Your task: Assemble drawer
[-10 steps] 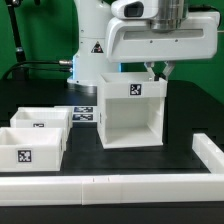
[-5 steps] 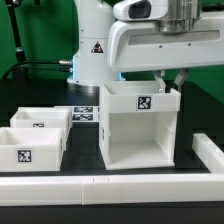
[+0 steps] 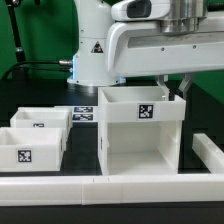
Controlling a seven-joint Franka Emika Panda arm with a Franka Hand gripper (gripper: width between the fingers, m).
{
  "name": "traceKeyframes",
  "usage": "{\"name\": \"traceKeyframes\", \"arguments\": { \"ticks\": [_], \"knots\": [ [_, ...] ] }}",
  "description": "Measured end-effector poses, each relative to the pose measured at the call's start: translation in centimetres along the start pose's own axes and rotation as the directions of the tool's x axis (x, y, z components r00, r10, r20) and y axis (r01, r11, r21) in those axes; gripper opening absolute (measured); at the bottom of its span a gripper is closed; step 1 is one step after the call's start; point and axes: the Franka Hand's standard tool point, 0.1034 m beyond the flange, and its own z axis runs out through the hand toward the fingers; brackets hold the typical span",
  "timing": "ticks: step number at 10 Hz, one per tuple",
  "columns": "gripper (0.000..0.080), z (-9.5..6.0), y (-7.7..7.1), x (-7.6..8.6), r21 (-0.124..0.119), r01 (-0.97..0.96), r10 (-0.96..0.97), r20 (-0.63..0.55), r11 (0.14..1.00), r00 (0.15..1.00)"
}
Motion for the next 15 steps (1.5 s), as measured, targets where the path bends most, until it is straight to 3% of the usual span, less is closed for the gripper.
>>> {"name": "traceKeyframes", "arguments": {
  "ticks": [3, 5, 9, 13, 15],
  "knots": [
    [0.0038, 0.0, -0.2, 0.0, 0.004, -0.145, 0.145, -0.001, 0.989, 0.989],
    [0.0038, 0.1, 0.0, 0.3, 0.035, -0.377, 0.379, -0.034, 0.925, 0.925],
    [0.0039, -0.4, 0.8, 2.3, 0.066, -0.551, 0.554, -0.045, 0.832, 0.831],
    [0.0039, -0.5, 0.3, 2.3, 0.088, -0.706, 0.710, -0.019, 0.703, 0.704],
    [0.0039, -0.5, 0.4, 2.4, 0.113, -0.824, 0.829, -0.001, 0.555, 0.559]
  ]
}}
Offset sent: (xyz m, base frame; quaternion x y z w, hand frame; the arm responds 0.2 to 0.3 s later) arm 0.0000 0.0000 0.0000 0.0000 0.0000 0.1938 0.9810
